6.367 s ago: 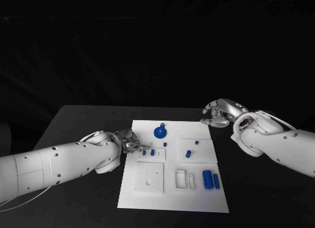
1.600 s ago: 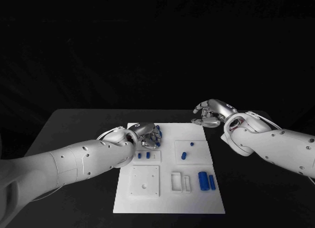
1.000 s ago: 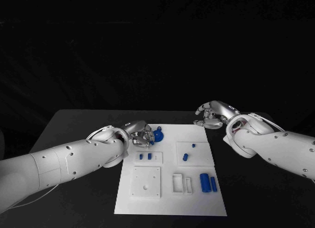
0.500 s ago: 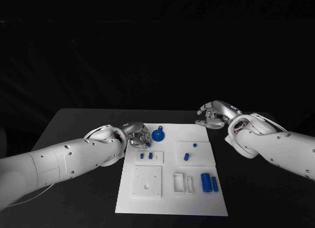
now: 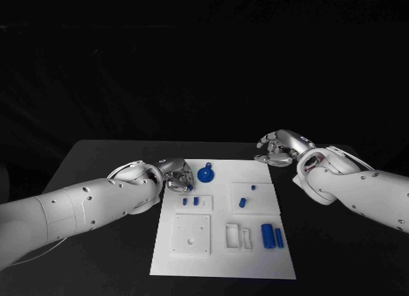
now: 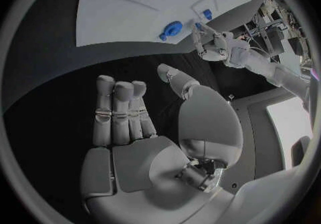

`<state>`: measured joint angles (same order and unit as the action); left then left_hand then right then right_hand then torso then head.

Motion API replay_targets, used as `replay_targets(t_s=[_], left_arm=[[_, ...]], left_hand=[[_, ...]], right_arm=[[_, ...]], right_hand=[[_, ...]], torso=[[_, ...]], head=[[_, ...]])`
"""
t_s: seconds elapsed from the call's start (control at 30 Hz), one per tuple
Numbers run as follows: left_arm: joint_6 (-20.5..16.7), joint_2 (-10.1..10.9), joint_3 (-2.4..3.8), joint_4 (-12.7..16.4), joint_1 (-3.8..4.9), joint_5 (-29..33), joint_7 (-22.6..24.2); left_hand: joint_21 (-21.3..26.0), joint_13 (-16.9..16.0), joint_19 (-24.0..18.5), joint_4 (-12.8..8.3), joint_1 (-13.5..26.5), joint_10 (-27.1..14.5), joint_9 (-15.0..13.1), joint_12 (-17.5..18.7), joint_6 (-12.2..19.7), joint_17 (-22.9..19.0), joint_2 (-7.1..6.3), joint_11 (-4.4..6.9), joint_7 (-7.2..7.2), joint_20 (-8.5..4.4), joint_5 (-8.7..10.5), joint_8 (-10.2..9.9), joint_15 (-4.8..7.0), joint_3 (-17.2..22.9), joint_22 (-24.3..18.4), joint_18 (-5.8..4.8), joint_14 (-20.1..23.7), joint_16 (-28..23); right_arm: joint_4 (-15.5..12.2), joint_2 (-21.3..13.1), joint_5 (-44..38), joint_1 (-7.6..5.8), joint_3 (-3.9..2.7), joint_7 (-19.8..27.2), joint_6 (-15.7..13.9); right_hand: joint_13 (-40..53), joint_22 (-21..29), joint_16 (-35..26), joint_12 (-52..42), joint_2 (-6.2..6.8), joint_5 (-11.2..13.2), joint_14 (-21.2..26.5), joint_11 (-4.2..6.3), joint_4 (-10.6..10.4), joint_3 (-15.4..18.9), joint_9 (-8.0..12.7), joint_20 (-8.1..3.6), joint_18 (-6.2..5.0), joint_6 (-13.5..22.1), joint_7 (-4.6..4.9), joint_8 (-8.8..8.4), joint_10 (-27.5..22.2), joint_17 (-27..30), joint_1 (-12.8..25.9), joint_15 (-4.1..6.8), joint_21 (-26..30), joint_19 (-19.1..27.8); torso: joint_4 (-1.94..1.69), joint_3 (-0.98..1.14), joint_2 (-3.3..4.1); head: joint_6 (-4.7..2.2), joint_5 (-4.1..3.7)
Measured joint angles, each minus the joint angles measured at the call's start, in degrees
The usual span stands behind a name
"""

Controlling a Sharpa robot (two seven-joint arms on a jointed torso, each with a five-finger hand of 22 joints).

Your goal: Assemble the parts on the task board

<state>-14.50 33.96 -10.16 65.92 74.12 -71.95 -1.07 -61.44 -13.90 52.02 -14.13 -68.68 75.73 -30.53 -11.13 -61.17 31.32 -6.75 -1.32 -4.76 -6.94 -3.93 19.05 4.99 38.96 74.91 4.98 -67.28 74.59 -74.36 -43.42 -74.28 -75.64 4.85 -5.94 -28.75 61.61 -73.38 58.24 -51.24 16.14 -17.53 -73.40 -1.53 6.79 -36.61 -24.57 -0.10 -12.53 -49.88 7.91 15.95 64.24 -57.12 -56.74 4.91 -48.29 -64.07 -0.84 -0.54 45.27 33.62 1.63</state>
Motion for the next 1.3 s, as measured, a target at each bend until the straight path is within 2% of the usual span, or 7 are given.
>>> replay_targets(t_s=[0.53,1.3], left_arm=[[0.17,-0.35,-0.06,0.05,0.09,-0.25,-0.22],[1.26,-1.28,-0.34,0.33,0.28,-1.34,-1.38]], left_hand=[[0.00,-0.05,0.01,0.09,0.13,-0.03,0.19,0.09,-0.20,-0.05,-0.16,0.02,0.20,0.01,0.00,-0.07,0.09,0.10,-0.01,0.20,-0.10,0.00],[0.00,-0.02,0.10,-0.06,0.01,0.13,0.18,0.10,-0.20,-0.10,-0.29,-0.13,0.19,0.10,0.01,-0.03,0.00,0.24,0.03,-0.12,-0.18,0.00]], right_arm=[[0.07,0.07,0.00,0.00,-0.01,0.00,0.03],[0.26,0.19,0.01,0.04,0.00,0.00,0.14]], right_hand=[[-0.11,-0.05,-0.22,0.00,0.00,0.00,0.01,0.00,0.00,0.00,0.00,0.00,0.00,0.01,-0.01,0.00,0.00,-0.05,0.00,-0.01,0.20,0.00],[-0.23,-0.09,-0.22,0.00,0.00,0.00,-0.18,0.09,0.16,0.15,-0.03,0.00,0.00,0.02,-0.03,0.00,0.10,-0.10,0.00,0.17,0.18,0.00]], torso=[[0.03,0.01,-0.01],[0.03,0.03,-0.02]], head=[[0.14,0.07],[0.32,-0.11]])
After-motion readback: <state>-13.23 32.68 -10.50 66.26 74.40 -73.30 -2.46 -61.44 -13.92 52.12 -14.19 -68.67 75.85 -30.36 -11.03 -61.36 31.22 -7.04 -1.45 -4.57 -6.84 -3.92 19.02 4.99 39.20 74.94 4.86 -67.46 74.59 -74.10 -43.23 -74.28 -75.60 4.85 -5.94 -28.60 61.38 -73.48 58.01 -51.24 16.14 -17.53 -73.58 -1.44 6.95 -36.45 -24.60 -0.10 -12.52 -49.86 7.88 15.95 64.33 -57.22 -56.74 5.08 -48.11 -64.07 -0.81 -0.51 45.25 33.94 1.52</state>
